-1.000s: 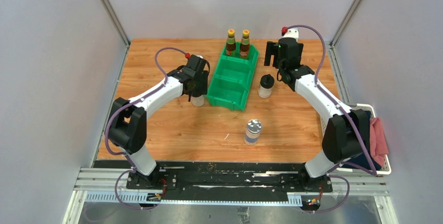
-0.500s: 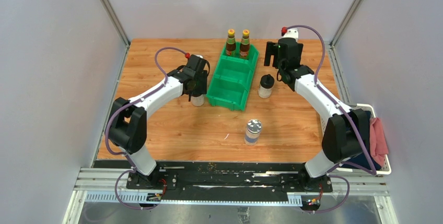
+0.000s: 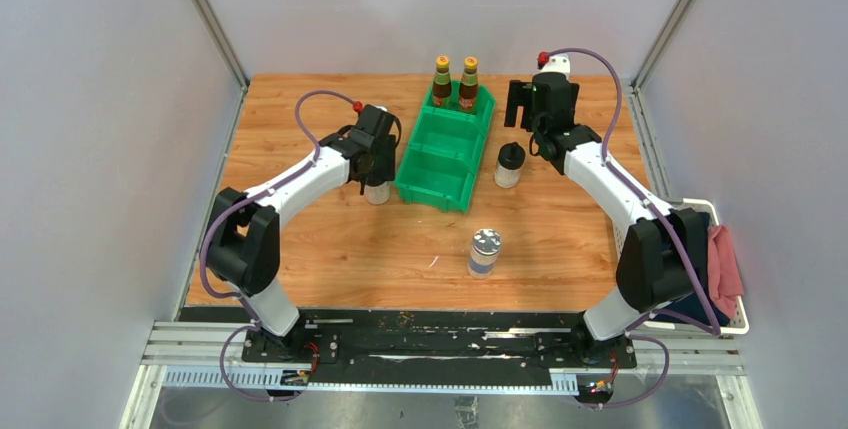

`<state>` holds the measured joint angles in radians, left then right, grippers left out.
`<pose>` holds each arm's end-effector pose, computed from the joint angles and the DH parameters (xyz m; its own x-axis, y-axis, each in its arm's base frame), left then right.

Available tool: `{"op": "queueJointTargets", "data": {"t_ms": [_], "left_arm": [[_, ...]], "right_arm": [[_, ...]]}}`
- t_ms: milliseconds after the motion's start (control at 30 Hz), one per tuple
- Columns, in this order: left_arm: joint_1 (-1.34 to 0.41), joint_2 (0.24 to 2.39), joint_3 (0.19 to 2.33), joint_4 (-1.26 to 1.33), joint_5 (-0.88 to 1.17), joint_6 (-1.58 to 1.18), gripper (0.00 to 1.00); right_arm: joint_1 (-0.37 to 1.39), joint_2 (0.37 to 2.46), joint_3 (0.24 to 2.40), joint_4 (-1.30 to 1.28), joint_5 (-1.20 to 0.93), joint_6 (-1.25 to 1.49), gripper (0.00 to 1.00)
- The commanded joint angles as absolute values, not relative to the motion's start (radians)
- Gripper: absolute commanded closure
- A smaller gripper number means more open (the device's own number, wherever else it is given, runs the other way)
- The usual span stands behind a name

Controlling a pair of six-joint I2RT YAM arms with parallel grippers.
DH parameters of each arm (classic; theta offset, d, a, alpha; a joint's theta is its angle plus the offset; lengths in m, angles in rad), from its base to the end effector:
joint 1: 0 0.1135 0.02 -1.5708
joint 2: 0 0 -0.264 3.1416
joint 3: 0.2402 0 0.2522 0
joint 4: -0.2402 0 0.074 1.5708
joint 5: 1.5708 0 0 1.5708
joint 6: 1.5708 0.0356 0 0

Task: Organize the condiment bottles
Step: Pick up the bottle from the center of the board, then place the bottle in the storage box.

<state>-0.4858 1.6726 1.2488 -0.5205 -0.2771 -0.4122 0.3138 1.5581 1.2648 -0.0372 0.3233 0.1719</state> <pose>0.3214 -0.1587 0.2424 -0.7795 -0.0242 -0.6260 -0.0054 0.9995 -0.0318 0.3558 0.1036 0.3291 -0.3053 0.0715 -0.9496 0.0461 0.9971 0.0602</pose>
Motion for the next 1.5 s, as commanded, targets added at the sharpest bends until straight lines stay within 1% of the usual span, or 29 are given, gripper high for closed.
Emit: {"op": "queueJointTargets", "data": {"t_ms": [0, 367, 833, 1167, 1467], "left_arm": [[-0.480, 1.603, 1.284, -0.542, -0.308, -0.409, 1.00], [-0.482, 1.538, 1.346, -0.581, -0.307, -0.387, 1.00], [-0.483, 1.543, 1.486, -0.642, -0.287, -0.326, 1.00], [-0.483, 1.627, 1.664, -0.698, -0.235, -0.256, 1.00], [-0.483, 1.763, 1.853, -0.731, -0.154, -0.230, 1.00]], "right_arm": [[0.311, 1.563, 1.263, -0.029, 0.314, 0.179, 0.05], [0.318, 1.559, 1.262, -0.029, 0.311, 0.184, 0.05], [0.320, 1.550, 1.264, -0.029, 0.313, 0.180, 0.06], [0.321, 1.546, 1.270, -0.031, 0.313, 0.176, 0.05], [0.321, 1.543, 1.272, -0.033, 0.322, 0.169, 0.05]]}}
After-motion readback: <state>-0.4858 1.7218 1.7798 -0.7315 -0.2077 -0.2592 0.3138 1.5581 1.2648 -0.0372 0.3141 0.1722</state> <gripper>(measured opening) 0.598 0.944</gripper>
